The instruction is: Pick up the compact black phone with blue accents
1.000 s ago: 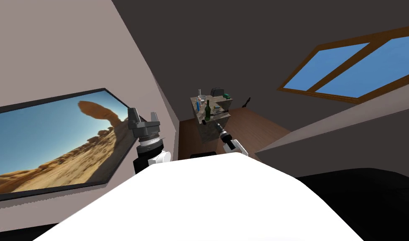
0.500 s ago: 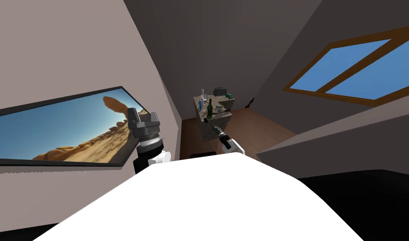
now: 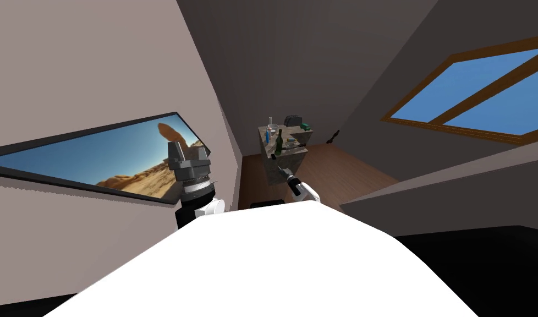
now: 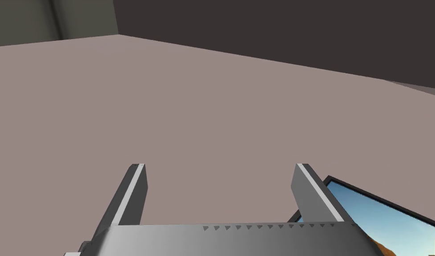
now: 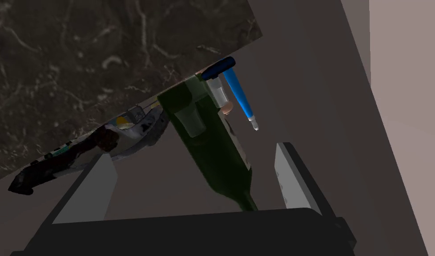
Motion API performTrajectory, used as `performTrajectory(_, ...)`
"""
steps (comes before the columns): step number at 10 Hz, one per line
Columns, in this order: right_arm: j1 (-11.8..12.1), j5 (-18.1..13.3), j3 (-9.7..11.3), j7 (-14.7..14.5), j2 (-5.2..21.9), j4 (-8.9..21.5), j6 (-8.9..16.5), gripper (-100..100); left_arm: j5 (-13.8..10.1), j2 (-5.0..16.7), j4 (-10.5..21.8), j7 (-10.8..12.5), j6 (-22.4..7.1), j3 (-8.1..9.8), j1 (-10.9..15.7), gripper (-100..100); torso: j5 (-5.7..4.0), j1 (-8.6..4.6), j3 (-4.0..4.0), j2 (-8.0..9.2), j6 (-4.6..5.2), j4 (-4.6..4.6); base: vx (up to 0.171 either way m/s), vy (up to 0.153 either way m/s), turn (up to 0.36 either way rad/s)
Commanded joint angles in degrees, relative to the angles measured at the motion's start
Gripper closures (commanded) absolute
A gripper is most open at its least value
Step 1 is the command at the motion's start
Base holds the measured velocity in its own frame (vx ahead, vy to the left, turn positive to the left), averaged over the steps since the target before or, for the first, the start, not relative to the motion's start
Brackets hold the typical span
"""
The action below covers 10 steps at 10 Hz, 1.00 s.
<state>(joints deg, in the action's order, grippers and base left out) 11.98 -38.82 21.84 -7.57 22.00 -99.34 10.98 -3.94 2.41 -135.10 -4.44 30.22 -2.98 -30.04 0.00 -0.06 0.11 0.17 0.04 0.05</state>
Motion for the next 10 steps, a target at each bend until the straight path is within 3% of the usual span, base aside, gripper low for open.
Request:
performTrajectory(1,-1.5,-2.9,2.1,-1.3,0.8,2.7,2.9,-100,0.0,0.0,0.0,0.0,0.0,0.00,0.0,0,0.00,0.00,0.00,0.00,0.00,0.00,-0.056,0.019,0.138)
performTrajectory(4,-2.9,-8.0,3.8,-2.3,1.7,5.4,6.3,-100,0.0,0.0,0.0,0.0,0.0,0.00,0.0,0,0.00,0.04,-0.03,-0.05,-0.02,-0.01,-0.036,0.020,0.086)
performTrajectory(5,-4.3,-9.8,5.4,-3.3,2.5,8.0,8.3,-100,0.0,0.0,0.0,0.0,0.0,0.00,0.0,0,0.01,0.02,-0.05,-0.09,0.01,-0.02,-0.026,0.031,0.124)
performTrajectory(7,-4.3,-11.3,5.4,-3.3,2.5,8.1,8.9,-100,0.0,0.0,0.0,0.0,0.0,0.00,0.0,0,0.01,0.04,-0.07,-0.12,0.01,-0.03,-0.012,0.014,0.027)
performTrajectory(8,-5.6,-13.4,7.1,-4.3,3.4,10.7,11.5,-100,0.0,0.0,0.0,0.0,0.0,0.00,0.0,0,0.00,-0.01,-0.08,-0.15,0.02,-0.03,-0.007,0.017,0.140)
performTrajectory(9,-5.6,-14.5,7.1,-4.3,3.4,10.8,11.5,-100,0.0,0.0,0.0,0.0,0.0,0.00,0.0,0,0.00,0.01,-0.09,-0.16,-0.02,-0.04,-0.004,0.016,0.058)
performTrajectory(10,-7.0,-16.7,8.7,-5.3,4.1,13.2,14.0,-100,0.0,0.0,0.0,0.0,0.0,0.00,0.0,0,0.00,0.01,-0.10,-0.17,0.02,-0.04,0.002,0.023,0.117)
